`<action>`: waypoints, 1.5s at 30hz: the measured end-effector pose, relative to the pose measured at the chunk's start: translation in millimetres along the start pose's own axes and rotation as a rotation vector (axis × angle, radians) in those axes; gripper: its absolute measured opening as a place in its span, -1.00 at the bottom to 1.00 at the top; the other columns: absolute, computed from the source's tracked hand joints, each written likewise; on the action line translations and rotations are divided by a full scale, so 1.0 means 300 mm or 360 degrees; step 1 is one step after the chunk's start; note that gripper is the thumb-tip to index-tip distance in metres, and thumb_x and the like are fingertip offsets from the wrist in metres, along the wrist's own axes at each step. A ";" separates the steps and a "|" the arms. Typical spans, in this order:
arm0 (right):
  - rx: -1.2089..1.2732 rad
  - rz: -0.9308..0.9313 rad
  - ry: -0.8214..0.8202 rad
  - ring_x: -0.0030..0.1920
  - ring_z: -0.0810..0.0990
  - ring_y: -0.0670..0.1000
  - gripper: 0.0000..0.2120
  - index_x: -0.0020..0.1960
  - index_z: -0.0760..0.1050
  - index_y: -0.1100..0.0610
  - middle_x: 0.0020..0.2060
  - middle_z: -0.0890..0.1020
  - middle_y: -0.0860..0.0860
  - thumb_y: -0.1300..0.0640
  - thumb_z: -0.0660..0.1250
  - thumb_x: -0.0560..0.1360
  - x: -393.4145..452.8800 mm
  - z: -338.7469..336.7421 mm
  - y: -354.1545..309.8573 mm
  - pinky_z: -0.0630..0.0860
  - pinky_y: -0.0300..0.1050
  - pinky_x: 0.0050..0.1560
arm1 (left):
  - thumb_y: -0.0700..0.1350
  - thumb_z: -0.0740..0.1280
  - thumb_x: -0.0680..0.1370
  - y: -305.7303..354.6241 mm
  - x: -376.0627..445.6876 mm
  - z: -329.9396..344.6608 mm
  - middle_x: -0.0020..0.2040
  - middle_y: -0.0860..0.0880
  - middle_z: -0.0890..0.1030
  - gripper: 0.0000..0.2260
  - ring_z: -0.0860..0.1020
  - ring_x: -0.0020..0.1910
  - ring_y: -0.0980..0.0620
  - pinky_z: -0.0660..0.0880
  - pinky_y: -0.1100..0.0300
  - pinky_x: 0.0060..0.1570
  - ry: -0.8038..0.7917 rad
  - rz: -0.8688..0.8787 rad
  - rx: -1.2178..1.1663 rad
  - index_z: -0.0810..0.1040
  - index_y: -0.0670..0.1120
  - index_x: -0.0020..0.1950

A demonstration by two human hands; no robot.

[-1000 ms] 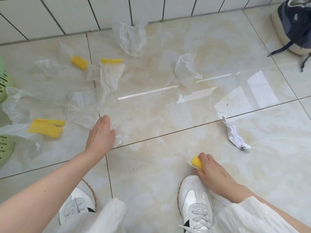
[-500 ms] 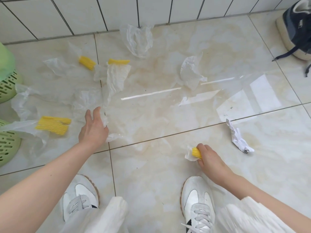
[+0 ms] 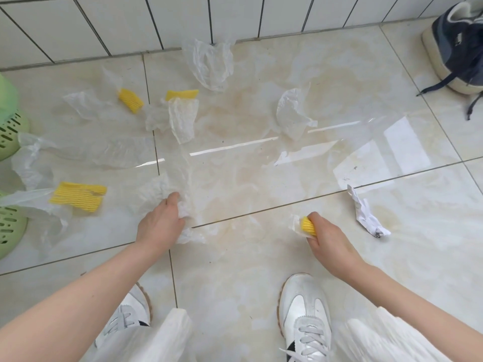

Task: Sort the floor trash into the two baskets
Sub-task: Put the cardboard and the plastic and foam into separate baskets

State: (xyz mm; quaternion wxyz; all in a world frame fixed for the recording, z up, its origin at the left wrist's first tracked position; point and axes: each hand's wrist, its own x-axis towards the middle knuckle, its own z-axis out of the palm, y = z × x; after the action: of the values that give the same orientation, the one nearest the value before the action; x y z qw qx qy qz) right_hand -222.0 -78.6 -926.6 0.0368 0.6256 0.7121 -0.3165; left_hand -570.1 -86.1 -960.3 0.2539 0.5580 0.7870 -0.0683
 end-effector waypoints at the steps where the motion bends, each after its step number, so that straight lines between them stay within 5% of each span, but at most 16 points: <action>1: -0.0008 -0.0002 0.0041 -0.27 0.42 0.13 -0.89 -0.13 0.20 0.08 -0.29 0.41 0.02 0.22 0.13 0.50 0.006 -0.010 0.002 0.37 0.05 -0.29 | -0.12 0.25 0.51 0.006 -0.005 0.000 0.20 -0.12 0.53 -0.54 0.53 0.09 -0.24 0.44 0.02 -0.04 0.0033 0.0025 0.0004 0.26 -0.01 0.40; 6: -0.0280 -0.0014 0.0368 -0.19 0.43 0.16 -0.91 -0.10 0.26 0.08 -0.25 0.41 -0.02 0.16 0.19 0.50 0.045 -0.085 0.015 0.33 0.01 -0.24 | -0.15 0.25 0.47 0.060 -0.013 -0.018 0.05 -0.05 0.60 -0.77 0.54 0.02 -0.17 0.47 0.06 -0.11 0.0153 0.0168 -0.0102 0.53 -0.03 0.11; 10: -0.0274 0.0177 0.0542 -0.20 0.36 0.15 -0.94 -0.04 0.33 0.14 -0.20 0.41 0.03 0.15 0.16 0.51 0.118 -0.150 0.047 0.37 0.07 -0.11 | -0.14 0.26 0.46 0.126 0.003 -0.043 -0.19 -0.04 0.52 -0.98 0.50 -0.13 -0.16 0.38 0.10 -0.24 0.0235 0.0230 -0.0174 0.46 -0.07 -0.17; 16: -0.0168 0.0450 0.0296 -0.10 0.44 0.21 -0.90 -0.10 0.23 0.12 -0.17 0.39 0.07 0.16 0.16 0.51 0.221 -0.158 0.134 0.43 0.18 0.03 | -0.16 0.25 0.44 0.211 0.047 -0.089 -0.37 -0.01 0.38 -0.81 0.41 -0.28 -0.15 0.30 0.10 -0.35 0.0350 0.0296 -0.0347 0.29 -0.06 -0.34; 24: -0.0341 0.0531 0.0244 0.09 0.45 0.16 -0.84 0.05 0.34 0.13 -0.06 0.50 0.07 0.20 0.19 0.47 0.275 -0.100 0.169 0.32 0.07 0.04 | -0.18 0.27 0.44 0.262 0.130 -0.155 -0.42 -0.03 0.33 -0.77 0.35 -0.33 -0.17 0.28 0.08 -0.36 0.0421 0.0241 -0.0487 0.26 -0.09 -0.36; 31: 0.0113 0.0369 0.0332 -0.24 0.41 0.18 -0.89 -0.18 0.27 0.18 -0.39 0.37 0.03 0.29 0.20 0.46 0.326 -0.136 0.121 0.24 -0.05 -0.30 | -0.16 0.29 0.45 0.266 0.173 -0.166 -0.43 -0.01 0.30 -0.72 0.31 -0.37 -0.10 0.26 0.08 -0.37 0.0404 0.0223 -0.0584 0.23 -0.09 -0.38; 35: 0.0559 0.0368 0.0429 -0.34 0.36 0.09 -0.84 -0.15 0.34 0.22 -0.34 0.44 0.08 0.14 0.20 0.54 0.353 -0.197 0.007 0.28 -0.09 -0.40 | -0.07 0.35 0.48 0.278 0.195 -0.196 -0.38 -0.03 0.37 -0.69 0.39 -0.30 -0.12 0.29 0.06 -0.31 0.0413 0.0227 -0.0611 0.28 -0.10 -0.35; 45: 0.1145 0.0359 0.0635 -0.25 0.45 0.07 -0.79 -0.15 0.37 0.12 -0.25 0.47 0.03 -0.03 0.25 0.49 0.491 -0.302 -0.167 0.42 -0.03 -0.21 | -0.20 0.33 0.44 0.259 0.265 -0.295 -0.17 -0.12 0.44 -0.82 0.43 -0.20 -0.14 0.23 0.13 -0.23 0.0517 0.0111 -0.0672 0.45 -0.28 -0.31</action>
State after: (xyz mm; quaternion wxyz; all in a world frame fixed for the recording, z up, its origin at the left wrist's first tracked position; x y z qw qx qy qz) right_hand -268.1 93.4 -900.1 -0.2880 0.7215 0.4765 -0.4117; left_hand -547.5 44.2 -908.0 0.2371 0.5231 0.7947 0.1966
